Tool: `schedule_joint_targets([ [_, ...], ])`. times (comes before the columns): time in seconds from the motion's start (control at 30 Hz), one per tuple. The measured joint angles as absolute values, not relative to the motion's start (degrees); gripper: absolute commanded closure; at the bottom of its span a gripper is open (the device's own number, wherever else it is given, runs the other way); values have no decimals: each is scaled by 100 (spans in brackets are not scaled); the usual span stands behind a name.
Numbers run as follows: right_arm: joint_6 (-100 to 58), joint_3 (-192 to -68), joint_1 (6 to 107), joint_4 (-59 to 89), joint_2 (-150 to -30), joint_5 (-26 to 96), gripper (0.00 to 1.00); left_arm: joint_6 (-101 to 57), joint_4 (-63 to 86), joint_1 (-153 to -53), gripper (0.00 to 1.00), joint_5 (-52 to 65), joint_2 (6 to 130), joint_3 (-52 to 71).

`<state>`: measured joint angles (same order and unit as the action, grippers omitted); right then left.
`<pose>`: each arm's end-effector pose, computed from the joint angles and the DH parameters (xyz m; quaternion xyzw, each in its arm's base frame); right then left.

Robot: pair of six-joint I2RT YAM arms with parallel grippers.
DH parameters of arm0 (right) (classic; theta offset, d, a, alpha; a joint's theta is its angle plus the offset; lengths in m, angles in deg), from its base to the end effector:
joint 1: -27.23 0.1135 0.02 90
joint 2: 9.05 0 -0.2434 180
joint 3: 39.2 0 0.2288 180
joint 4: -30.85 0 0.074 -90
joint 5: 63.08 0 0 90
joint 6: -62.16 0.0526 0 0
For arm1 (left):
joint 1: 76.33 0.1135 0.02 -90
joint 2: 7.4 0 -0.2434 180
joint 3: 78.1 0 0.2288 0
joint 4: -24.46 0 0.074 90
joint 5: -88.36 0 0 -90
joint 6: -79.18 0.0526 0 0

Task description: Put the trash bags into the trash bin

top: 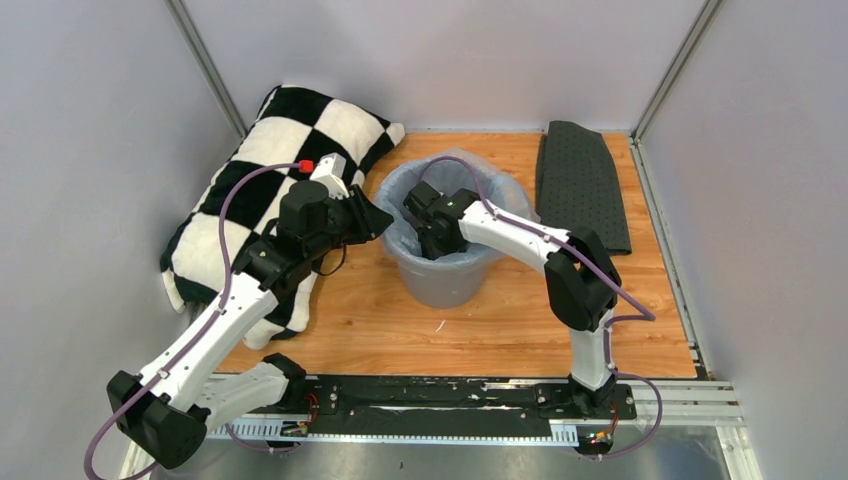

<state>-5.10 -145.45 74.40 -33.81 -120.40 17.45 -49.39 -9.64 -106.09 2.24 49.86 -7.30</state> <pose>0.2647 0.2728 0.2017 -0.1934 0.9619 0.0337 0.1901 0.1972 -0.1169 0.3274 -0.0439 0.8205 -0.3427 0.4554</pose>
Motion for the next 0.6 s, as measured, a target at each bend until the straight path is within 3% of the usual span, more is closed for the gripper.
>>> schedule_joint_targets([
  [0.6, -508, -14565, 7486, -3518, -11535, 1745, 20, -4934, -973, -10614, 67, 159, 4999, -728],
])
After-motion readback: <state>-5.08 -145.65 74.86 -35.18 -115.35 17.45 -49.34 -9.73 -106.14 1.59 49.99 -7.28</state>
